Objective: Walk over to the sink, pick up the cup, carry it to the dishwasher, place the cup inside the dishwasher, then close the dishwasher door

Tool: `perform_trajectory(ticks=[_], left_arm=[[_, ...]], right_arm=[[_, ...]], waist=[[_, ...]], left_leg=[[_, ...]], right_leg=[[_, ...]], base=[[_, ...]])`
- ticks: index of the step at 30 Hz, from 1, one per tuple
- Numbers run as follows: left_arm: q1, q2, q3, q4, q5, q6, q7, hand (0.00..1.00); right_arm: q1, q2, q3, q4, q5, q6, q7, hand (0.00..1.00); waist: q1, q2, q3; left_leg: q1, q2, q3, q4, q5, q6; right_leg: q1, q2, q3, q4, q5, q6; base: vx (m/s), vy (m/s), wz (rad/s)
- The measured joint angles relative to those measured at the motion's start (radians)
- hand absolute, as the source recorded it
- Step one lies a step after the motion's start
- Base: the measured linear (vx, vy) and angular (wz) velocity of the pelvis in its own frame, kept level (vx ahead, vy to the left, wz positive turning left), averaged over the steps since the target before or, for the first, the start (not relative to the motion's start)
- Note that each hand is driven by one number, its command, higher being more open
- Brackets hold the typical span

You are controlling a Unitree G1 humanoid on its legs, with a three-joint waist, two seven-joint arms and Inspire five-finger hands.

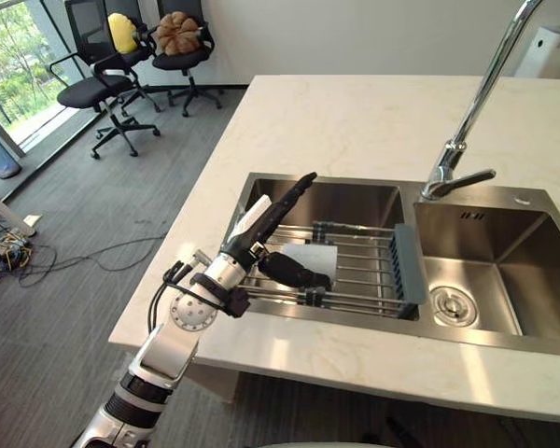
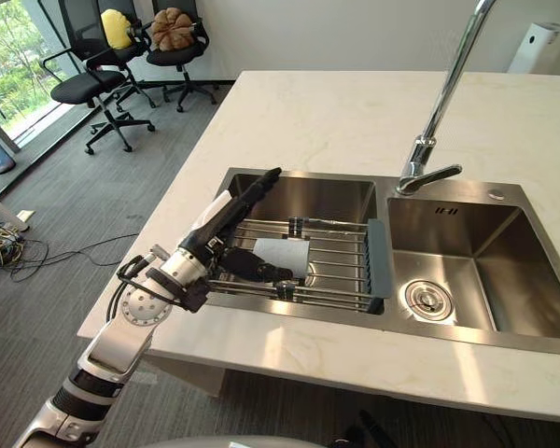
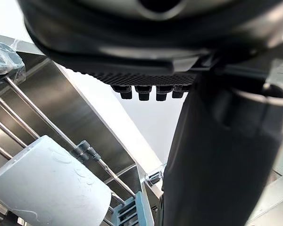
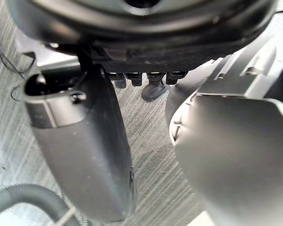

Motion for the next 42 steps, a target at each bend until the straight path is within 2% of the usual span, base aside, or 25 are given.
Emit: perform_trajectory(ticks=[8, 12, 17, 33, 42], left_arm=[[-0.006, 0.009, -0.007, 0.117, 0.092, 0.002, 0.019, 1.00], [-0.005, 0.034, -0.023, 0.195, 0.146, -0.001, 0.019, 1.00], [-0.005, 0.043, -0.025, 0.207, 0.145, -0.034, 0.023, 1.00], [-0.015, 0.056, -0.026, 0.266, 0.144, -0.083, 0.057, 1.00], [-0.071, 0.120, -0.046, 0.267, 0.123, -0.057, 0.062, 1.00]], right_arm=[[0.000, 0.002, 0.002, -0.046, 0.000, 0.000, -0.004, 1.00], [-0.004, 0.002, 0.003, -0.062, 0.000, 0.005, -0.015, 1.00], [-0.010, 0.002, 0.009, -0.064, 0.007, 0.015, -0.020, 1.00], [-0.003, 0.003, 0.031, -0.065, 0.009, 0.028, -0.018, 1.00], [0.000, 0.004, 0.031, -0.066, 0.011, 0.028, -0.001, 1.00]], waist=[[-0.023, 0.009, 0.007], [-0.024, 0.008, 0.009], [-0.021, 0.007, 0.009], [-0.031, 0.008, 0.010], [-0.044, 0.011, 0.011]], left_leg=[[0.020, 0.001, 0.029, -0.007, -0.006, -0.002], [0.020, 0.001, 0.035, -0.014, -0.008, -0.002], [0.029, -0.001, 0.040, -0.016, -0.014, -0.001], [0.042, -0.001, 0.051, -0.018, -0.018, -0.002], [0.044, -0.002, 0.056, -0.020, -0.017, -0.002]], right_leg=[[-0.003, 0.003, 0.021, -0.006, 0.004, -0.002], [-0.010, 0.005, 0.024, -0.006, 0.004, -0.001], [-0.007, 0.004, 0.024, -0.007, 0.004, -0.001], [-0.001, 0.004, 0.032, -0.007, 0.004, -0.001], [-0.005, 0.004, 0.037, -0.007, 0.005, 0.000]], base=[[-0.02, 0.005, -0.10], [0.01, 0.002, -0.03], [0.00, 0.003, -0.02], [-0.02, -0.001, -0.01], [0.00, 0.000, -0.01]])
